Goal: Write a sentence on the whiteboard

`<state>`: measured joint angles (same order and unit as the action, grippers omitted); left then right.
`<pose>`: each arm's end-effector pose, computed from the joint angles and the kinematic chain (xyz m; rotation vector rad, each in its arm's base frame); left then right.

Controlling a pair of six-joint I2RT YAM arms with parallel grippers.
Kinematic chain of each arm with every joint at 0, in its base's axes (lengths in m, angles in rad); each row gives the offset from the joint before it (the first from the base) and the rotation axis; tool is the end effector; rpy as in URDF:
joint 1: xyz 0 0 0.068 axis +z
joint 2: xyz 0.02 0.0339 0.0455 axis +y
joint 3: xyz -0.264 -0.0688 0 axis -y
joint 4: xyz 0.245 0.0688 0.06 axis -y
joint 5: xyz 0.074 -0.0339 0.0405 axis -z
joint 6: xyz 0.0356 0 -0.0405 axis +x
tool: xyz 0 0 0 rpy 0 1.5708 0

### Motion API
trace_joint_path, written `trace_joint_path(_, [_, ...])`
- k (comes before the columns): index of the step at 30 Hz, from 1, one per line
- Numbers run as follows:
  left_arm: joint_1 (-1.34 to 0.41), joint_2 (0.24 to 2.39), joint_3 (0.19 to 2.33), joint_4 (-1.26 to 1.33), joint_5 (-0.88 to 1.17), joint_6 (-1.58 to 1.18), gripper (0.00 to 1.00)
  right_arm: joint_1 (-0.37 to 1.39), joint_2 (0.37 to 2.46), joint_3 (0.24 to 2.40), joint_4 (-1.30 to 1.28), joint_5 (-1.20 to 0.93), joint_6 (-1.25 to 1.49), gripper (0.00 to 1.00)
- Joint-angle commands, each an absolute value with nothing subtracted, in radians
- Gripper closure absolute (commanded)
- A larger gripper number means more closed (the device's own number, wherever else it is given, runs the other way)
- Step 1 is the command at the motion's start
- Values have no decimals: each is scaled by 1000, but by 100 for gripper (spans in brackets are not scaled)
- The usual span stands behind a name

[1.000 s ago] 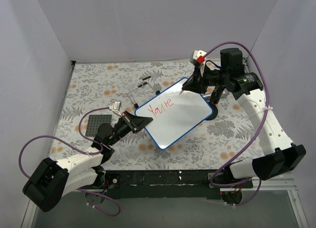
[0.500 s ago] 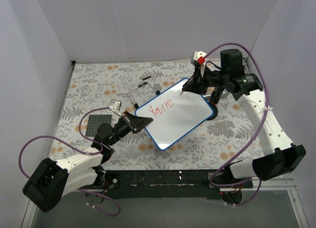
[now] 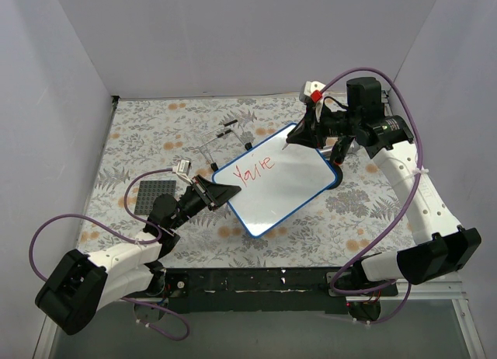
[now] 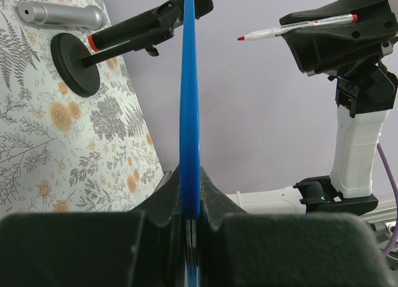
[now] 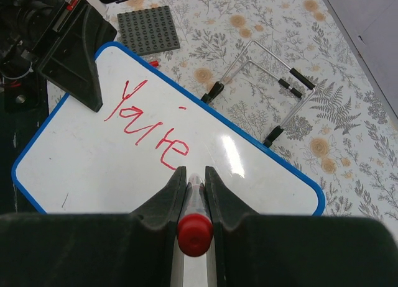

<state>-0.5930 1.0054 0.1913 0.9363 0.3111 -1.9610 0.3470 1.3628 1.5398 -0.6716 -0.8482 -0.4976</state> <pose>0.1577 -0.1194 0.2126 -0.9481 1.7007 -2.1613 0.2561 0.1210 0.4277 -1.2451 1.5224 0.7697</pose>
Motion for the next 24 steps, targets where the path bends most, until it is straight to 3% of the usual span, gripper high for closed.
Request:
trace_joint_path(1, [-597,977,213,1051,324,-1976,100,342,1338,1540,-646,-861,-517,99])
trace_joint_path(24, [-597,1026,252,1072,344,-1974,100,413,1385,1532,-631,-655,-492,99])
